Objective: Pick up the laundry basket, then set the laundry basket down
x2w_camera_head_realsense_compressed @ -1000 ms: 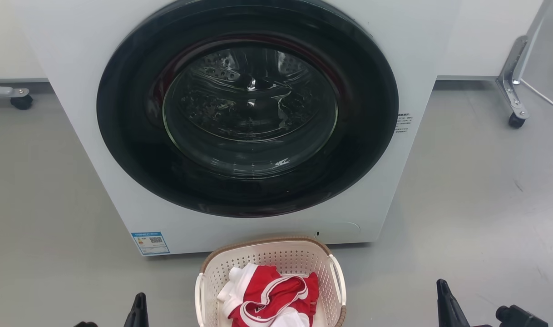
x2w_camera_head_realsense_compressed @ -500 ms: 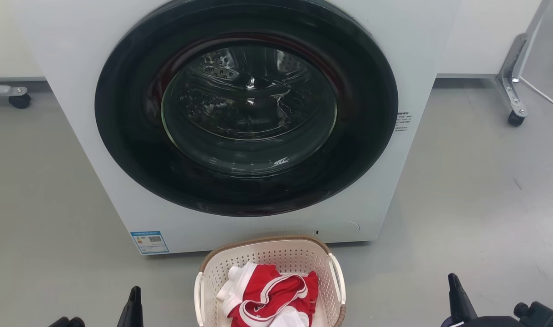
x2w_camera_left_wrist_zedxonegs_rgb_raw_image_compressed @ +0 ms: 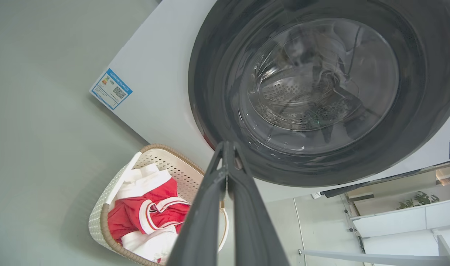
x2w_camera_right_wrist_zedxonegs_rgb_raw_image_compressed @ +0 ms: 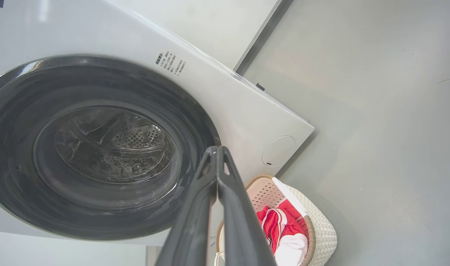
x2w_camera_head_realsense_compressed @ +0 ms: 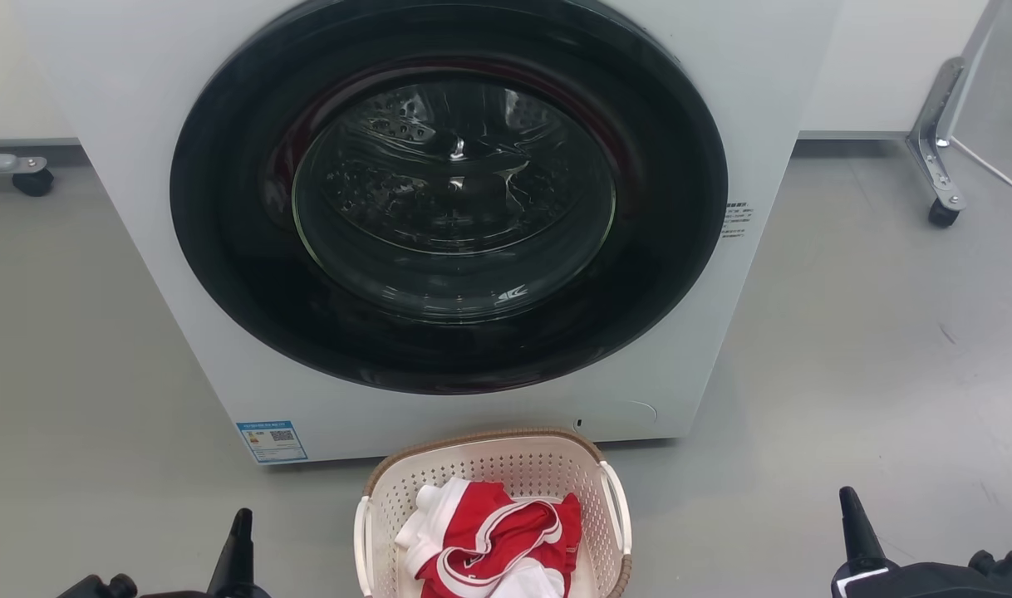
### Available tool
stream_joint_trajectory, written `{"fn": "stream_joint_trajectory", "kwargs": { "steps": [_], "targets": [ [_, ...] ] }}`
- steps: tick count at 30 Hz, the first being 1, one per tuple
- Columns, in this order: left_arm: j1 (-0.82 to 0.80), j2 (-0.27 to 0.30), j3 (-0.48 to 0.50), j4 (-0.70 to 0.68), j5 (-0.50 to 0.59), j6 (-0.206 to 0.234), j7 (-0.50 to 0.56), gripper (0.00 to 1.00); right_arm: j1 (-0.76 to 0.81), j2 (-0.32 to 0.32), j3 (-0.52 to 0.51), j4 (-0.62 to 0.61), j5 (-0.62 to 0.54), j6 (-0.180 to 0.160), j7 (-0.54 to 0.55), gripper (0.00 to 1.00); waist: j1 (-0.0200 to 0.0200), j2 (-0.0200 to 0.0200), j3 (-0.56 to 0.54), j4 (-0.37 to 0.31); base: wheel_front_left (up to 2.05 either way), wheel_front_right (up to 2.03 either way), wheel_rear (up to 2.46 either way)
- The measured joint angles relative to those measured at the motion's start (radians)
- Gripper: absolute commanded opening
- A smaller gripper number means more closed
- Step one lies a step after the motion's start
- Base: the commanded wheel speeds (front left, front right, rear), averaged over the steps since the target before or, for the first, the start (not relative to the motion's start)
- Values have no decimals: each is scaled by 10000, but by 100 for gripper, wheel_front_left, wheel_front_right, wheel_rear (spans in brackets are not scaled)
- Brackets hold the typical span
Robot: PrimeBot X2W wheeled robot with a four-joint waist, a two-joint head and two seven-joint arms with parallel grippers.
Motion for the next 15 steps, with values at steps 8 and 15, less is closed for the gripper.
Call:
{"fn": "stream_joint_trajectory", "kwargs": {
  "steps": [8, 15],
  "targets": [
    [-211, -52, 251, 69, -976, -259, 288, 0, -146, 15, -360, 75, 1070, 215, 274, 0, 0, 0, 25, -14, 0, 0, 0],
    [-382, -102, 481, 121, -1929, -426, 535, 0, -233, 29, -675, 138, 1977, 380, 543, 0, 0, 0, 48, -26, 0, 0, 0]
  ]
}}
